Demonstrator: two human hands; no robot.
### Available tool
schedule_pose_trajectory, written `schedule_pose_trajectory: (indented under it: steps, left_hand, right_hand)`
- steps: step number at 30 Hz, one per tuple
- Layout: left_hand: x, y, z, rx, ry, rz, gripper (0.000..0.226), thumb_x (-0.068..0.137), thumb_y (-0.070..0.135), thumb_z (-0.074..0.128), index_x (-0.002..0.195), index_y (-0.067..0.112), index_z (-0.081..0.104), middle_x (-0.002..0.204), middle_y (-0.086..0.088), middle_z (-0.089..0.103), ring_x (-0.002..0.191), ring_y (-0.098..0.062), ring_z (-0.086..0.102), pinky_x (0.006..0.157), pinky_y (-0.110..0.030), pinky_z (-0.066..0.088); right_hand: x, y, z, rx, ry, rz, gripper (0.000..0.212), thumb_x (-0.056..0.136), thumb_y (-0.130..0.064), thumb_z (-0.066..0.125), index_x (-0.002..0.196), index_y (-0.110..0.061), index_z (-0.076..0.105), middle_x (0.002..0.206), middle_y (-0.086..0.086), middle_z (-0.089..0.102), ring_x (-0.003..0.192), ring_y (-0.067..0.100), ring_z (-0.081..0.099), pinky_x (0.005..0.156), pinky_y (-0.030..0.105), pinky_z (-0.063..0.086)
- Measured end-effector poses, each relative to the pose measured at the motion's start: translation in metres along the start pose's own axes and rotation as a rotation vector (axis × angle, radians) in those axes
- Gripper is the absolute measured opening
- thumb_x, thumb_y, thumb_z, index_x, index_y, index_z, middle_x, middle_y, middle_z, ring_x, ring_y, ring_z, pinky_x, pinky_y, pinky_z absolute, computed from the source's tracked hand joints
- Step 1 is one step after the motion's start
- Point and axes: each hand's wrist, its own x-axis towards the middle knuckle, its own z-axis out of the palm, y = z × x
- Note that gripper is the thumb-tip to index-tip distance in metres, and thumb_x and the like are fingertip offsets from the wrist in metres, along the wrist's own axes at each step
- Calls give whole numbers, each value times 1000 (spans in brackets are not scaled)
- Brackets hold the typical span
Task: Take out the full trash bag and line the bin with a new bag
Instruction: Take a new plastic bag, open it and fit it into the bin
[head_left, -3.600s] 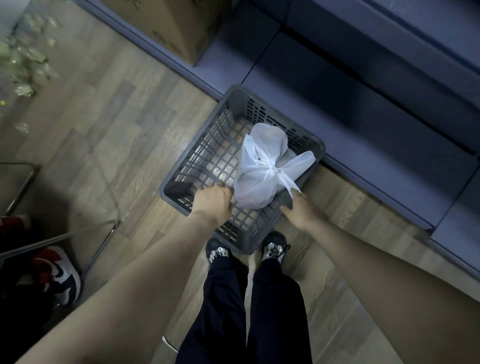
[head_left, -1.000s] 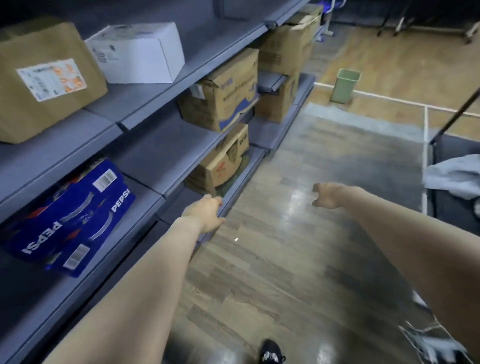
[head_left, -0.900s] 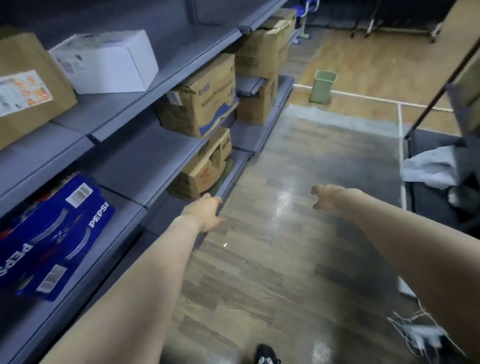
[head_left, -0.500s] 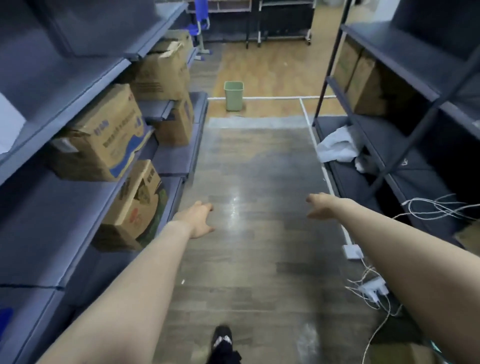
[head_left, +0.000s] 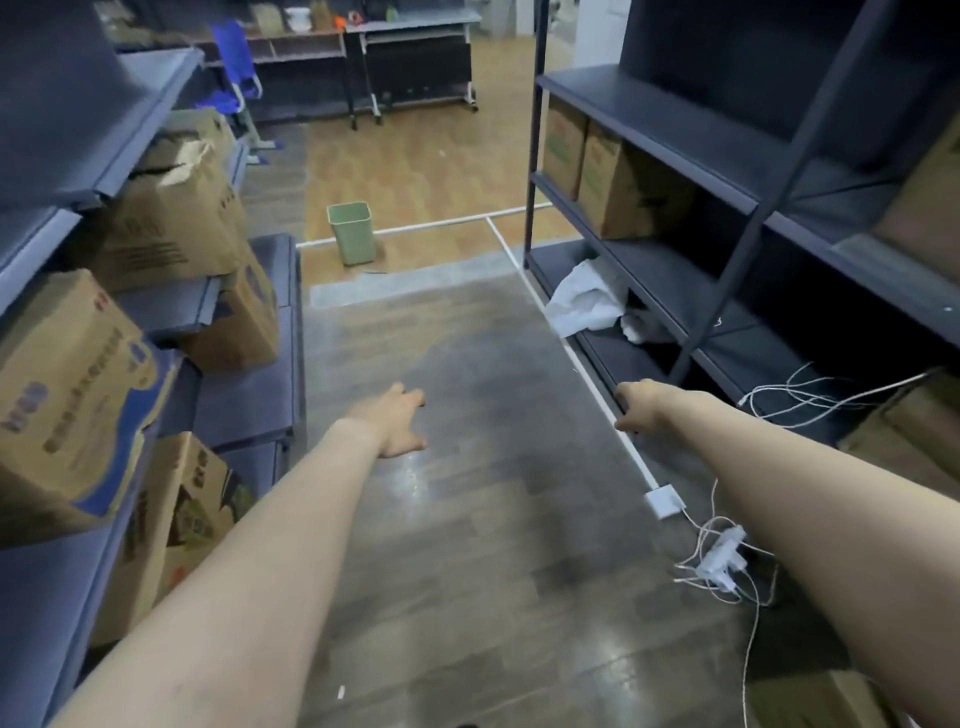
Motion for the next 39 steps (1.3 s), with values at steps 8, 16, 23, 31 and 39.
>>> schedule_pose_trajectory:
  steps: [8,16,23,31,39]
  left_hand:
    - [85,-5,-22,50,-65,61,62,89,37,58,142,16,32,141,-11,35,125,-33,47,99,-39,42]
    - [197,38,-52,71,-98,131,62,89,38,57,142,17,31,140,-11,35,123,-33,49,97,-41,43]
    - [284,63,-90,68,-136,148,60,91,37,55,141,16,30,139,-11,34,119,-33,51,96,-43,45]
    - [373,62,-115,58,-188,167,60,91,36,56,141,13,32,139,-13,35,121,-33,49,99,-40,42]
    - [502,24,-148,68,-191,152,60,90,38,56,139,14,33,139,-13,38,126,-32,44,104,-40,38]
  right_hand:
    - [45,15,-11,54,-46,82,56,87,-29,52,138,-14,36,135,16,39,121,34,47,102,41,42]
    - [130,63,-55,107,-60,161,51,88,-31,53,134,-12,40,133,16,41,118,34,50,97,38,44]
    - [204,96,-99,132,-84,185,50,88,-27,49,134,-12,40,133,15,41,118,32,49,98,37,44]
    - [287,96,-128,147,-159,183,53,89,-31,50,137,-13,38,140,14,37,125,31,45,104,41,40]
    - [411,79,-178,159,-157,212,53,90,-31,49,139,-14,37,142,13,35,124,30,45,103,38,41]
